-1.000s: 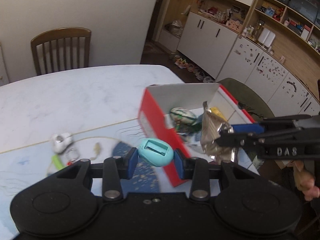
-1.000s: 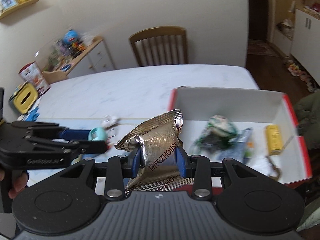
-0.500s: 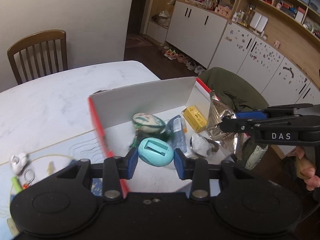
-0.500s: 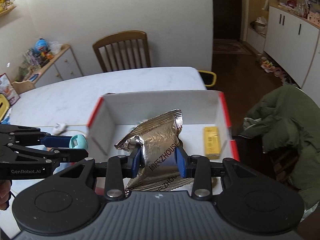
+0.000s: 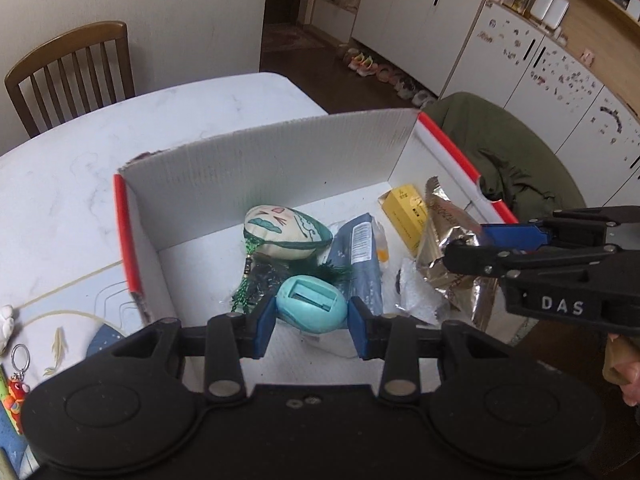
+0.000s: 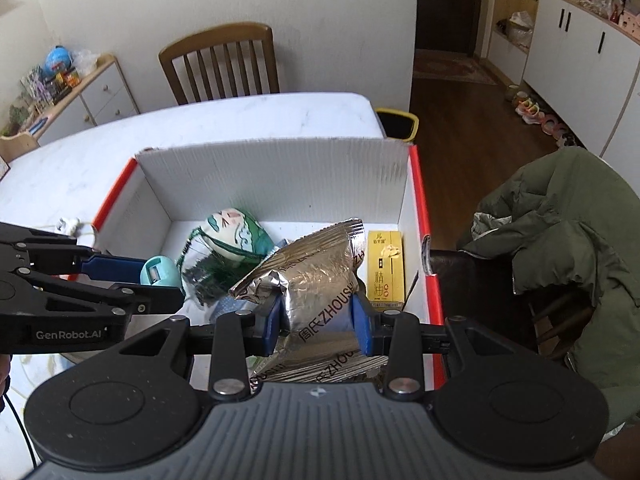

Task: Organize objects
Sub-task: 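Carry the gold snack bag and teal clip into the shoebox, then open both tools to drop the snack bag and clip in the box, then withdraw both tools from the shoebox back to the table items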

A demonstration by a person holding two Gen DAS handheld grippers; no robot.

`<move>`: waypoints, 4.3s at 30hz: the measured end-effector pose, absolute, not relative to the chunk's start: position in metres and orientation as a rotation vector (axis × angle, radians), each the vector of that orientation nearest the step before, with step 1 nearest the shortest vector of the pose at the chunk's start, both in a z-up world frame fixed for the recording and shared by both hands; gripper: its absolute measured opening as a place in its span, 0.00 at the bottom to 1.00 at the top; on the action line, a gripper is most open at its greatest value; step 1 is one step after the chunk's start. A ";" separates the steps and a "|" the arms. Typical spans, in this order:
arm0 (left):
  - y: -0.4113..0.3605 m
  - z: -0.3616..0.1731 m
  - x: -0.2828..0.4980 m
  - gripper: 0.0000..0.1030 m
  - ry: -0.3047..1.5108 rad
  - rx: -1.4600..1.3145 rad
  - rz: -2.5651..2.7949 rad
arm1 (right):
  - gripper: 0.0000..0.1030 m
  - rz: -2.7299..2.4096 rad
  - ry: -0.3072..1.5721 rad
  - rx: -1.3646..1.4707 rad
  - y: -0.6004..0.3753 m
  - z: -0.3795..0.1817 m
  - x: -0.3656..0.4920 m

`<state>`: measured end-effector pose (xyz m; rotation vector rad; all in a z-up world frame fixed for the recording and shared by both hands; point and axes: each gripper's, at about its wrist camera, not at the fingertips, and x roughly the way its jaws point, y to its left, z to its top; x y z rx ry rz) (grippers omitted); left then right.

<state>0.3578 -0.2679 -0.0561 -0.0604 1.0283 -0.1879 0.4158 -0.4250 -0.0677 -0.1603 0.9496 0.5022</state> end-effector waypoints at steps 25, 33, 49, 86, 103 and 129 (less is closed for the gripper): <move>-0.274 -0.112 0.393 0.39 1.250 -0.052 -0.111 | 0.37 0.551 0.975 -0.209 -0.415 -0.094 0.434; -0.278 -0.106 0.386 0.58 1.222 -0.042 -0.125 | 0.48 0.557 0.972 -0.188 -0.424 -0.089 0.429; -0.275 -0.064 0.350 0.71 1.094 -0.067 -0.192 | 0.55 0.569 0.932 -0.137 -0.433 -0.053 0.396; -0.076 0.015 0.192 0.99 0.812 -0.139 -0.080 | 0.85 0.703 0.813 -0.057 -0.295 0.001 0.259; 0.022 -0.038 0.154 1.00 0.851 -0.231 0.000 | 0.86 0.700 0.878 -0.143 -0.197 -0.031 0.234; 0.037 -0.115 0.180 0.96 0.895 -0.280 0.063 | 0.86 0.636 1.080 -0.158 -0.102 -0.112 0.304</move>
